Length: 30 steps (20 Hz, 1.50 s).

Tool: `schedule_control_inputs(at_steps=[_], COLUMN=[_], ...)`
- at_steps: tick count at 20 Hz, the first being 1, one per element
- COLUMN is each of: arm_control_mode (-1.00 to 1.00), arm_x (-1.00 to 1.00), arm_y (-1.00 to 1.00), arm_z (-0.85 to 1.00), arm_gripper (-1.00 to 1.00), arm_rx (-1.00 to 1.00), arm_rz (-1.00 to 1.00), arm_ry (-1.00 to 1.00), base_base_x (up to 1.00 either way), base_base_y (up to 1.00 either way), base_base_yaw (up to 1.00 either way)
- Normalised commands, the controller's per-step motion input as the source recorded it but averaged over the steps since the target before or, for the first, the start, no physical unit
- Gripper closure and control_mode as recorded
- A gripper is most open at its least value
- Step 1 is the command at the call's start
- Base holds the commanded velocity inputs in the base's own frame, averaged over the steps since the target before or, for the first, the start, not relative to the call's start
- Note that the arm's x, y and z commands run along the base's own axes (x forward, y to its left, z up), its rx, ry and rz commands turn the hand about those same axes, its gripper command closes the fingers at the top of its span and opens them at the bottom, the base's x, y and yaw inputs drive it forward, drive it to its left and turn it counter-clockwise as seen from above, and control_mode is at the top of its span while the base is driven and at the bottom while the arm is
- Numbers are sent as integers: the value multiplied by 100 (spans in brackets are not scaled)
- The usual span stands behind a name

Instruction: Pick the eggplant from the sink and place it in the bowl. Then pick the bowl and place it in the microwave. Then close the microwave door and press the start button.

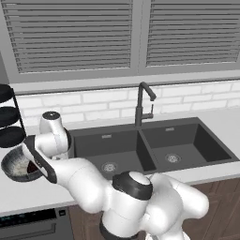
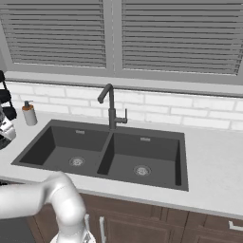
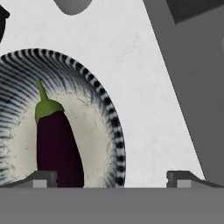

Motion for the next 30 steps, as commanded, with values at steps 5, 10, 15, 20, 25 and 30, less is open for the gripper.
schedule_control_inputs(at_steps=[5,10,15,20,25,30], arm_control_mode=[-100,-100,-100,-100,-100,-100], arm_x=[31,2,0,0,3,0], arm_y=[33,11,-12,-5,4,10], arm_z=[-8,-27,-32,-30,-34,-30], arm_gripper=[-100,-100,-100,-100,-100,100], arm_rx=[0,0,4,2,0,0], arm_rz=[3,3,1,0,0,0], arm_ry=[6,0,0,0,0,0], base_base_x=[0,0,0,0,0,0], base_base_y=[0,0,0,0,0,0], base_base_yaw=[0,0,0,0,0,0])
